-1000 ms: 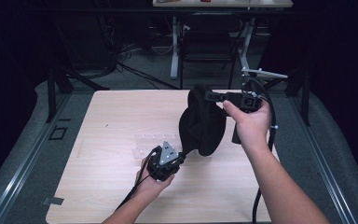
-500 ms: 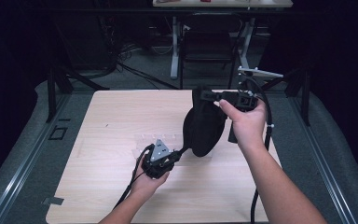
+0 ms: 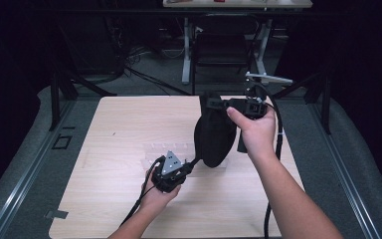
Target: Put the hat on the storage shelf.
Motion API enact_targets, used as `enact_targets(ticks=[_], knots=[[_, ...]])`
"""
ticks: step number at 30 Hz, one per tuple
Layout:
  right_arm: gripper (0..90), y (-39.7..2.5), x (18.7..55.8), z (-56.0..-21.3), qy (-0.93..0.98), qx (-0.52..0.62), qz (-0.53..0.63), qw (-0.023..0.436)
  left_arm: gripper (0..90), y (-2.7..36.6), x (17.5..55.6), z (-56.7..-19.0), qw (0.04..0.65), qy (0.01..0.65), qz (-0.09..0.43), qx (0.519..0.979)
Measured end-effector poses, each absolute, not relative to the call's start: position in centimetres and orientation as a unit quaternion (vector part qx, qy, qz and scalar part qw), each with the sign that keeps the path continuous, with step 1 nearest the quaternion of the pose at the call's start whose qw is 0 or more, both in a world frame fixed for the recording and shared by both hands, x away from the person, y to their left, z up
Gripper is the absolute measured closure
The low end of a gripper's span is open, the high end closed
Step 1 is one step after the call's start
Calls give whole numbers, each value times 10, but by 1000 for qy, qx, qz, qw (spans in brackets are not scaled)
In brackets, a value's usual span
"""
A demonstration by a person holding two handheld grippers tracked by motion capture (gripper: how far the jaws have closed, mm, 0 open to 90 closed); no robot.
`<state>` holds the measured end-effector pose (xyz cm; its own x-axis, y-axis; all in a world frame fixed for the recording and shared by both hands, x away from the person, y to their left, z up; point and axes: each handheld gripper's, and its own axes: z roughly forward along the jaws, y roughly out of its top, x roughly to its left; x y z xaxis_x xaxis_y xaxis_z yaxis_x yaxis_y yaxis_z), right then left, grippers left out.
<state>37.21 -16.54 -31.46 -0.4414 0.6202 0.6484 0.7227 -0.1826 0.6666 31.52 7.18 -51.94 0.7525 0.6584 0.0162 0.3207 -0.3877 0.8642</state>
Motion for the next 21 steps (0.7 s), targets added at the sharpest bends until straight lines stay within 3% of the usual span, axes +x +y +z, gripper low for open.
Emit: enact_targets(ticks=[8,21], knots=[[845,-158,372,-315,-637,-511,-572,69,852,70,309,-524,455,294,213,813],[841,-176,368,-311,-625,-514,-584,58,862,75,306,-534,456,305,223,806]])
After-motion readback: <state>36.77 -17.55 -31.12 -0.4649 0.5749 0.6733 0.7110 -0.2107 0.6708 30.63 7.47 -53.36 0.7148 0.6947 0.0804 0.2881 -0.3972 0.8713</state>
